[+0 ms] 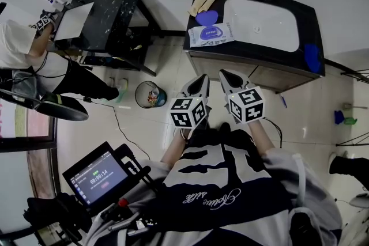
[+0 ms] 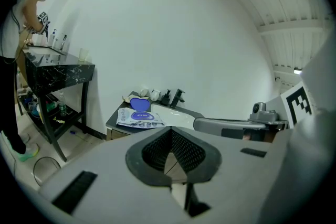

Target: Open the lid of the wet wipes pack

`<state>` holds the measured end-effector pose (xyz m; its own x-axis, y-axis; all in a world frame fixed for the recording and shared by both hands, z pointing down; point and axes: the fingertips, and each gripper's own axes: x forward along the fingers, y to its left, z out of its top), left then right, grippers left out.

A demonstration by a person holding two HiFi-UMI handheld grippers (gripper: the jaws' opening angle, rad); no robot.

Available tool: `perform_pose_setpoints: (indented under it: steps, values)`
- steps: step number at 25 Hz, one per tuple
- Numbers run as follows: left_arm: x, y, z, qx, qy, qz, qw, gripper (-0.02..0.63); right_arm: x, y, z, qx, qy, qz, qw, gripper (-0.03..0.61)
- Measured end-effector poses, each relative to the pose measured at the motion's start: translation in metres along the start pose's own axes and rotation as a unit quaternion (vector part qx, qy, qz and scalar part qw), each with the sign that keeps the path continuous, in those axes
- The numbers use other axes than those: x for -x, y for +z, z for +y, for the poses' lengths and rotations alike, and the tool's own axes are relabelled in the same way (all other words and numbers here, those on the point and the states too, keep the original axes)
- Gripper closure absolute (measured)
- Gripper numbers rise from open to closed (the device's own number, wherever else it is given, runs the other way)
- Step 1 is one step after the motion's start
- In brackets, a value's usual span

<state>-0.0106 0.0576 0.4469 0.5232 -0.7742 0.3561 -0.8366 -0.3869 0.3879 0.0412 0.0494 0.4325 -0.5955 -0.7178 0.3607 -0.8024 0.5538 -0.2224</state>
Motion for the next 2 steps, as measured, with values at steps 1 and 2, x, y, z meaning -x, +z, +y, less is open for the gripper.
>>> perform_pose_setpoints:
  steps: [1, 2]
  values:
    - [-0.0002, 0.0008, 0.0004, 0.0, 0.0, 0.0, 1.0, 0.615, -0.0005, 0.0003, -0.0001, 0.0, -0.001, 0.0, 1.0, 0.58]
    - [-0.0003, 0.0016, 0.0009, -0.001, -0.001, 0.0, 1.0, 0.615, -0.0009, 0.0005, -0.0002, 0.0, -0.001, 0.001, 1.0, 0.58]
